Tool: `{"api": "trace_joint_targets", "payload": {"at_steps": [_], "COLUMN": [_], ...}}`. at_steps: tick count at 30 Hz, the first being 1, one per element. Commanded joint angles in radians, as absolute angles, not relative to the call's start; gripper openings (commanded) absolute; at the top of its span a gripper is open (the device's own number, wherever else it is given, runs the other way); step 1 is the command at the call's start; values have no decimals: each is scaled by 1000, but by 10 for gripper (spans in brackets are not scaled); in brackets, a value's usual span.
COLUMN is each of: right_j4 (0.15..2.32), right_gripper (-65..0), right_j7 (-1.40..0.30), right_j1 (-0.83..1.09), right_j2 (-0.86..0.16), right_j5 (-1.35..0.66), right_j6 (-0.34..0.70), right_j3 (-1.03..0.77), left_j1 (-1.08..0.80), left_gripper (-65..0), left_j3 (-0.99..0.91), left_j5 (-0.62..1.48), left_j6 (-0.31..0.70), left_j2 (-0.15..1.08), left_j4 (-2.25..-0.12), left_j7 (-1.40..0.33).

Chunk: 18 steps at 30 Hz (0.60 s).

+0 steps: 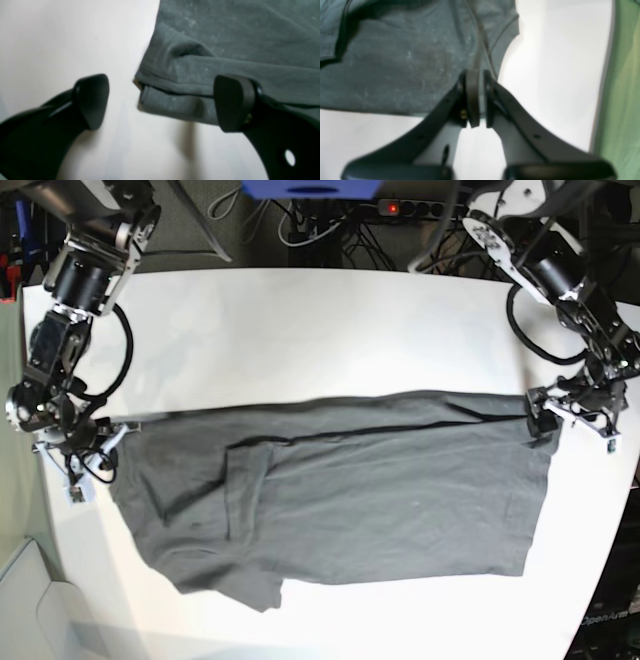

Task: Layout the t-shirt on the table in an organized manner, then fold the t-shirt properly

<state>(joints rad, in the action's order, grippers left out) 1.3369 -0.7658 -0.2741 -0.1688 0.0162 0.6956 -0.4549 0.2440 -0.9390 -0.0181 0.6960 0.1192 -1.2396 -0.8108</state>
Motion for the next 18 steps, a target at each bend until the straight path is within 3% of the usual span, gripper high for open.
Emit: {"api": "trace_joint_targets", "payload": {"at_steps": [1, 5, 7, 18], "right_j4": [1354, 1334, 1303, 992], "right_gripper": [-562, -380, -331, -345], "right_j7": [-748, -779, -780, -693], "right_j1": [-317, -355, -380, -522], "right_j2": [-183, -177, -177, -199], "right_j5": [5, 5, 5, 5], "right_j6": [698, 698, 698, 698], "right_j3": [-438, -406, -407, -409], "left_j1": [257, 254, 252, 251], "left_gripper": [0, 0, 0, 0], "left_j3": [-937, -937, -937, -937], "left_j5": [-1, -1, -1, -1], "left_j6": [698, 698, 698, 698], "left_j2": [133, 133, 133, 133], "left_j4": [-1259, -1260, -1260, -1260], "left_j7": [-794, -794, -794, -794]}}
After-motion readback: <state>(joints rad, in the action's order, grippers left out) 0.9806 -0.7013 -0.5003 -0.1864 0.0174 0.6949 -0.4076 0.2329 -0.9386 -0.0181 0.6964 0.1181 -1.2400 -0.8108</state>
